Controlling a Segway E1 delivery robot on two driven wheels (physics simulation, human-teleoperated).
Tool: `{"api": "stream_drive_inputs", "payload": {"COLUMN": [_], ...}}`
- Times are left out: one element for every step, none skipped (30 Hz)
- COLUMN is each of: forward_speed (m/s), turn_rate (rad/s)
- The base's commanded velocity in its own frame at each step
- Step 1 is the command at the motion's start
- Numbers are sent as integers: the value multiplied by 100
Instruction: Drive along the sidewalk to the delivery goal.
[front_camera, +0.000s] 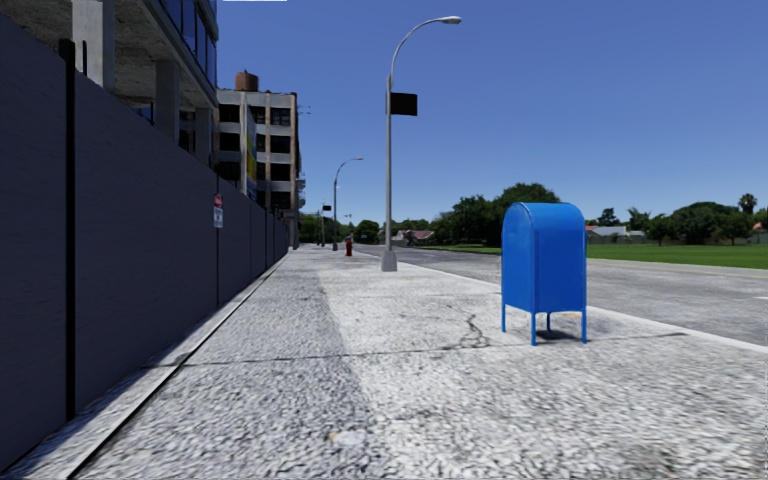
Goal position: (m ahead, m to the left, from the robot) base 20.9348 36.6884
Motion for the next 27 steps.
{"api": "stream_drive_inputs", "payload": {"forward_speed": [200, 200, 200, 200, 200, 200, 200, 200, 200, 200, 200, 200, 200, 200, 200, 200, 200, 200, 200, 200, 200, 200, 200, 200, 200, 200, 200], "turn_rate": [32, 31, 31, 31, 31, 31, 31, 31, 31, 31, 31, 31, 31, 31, 31, 31, 31, 31, 31, 31, 31, 31, 27, 0, 0, 0, 0]}}
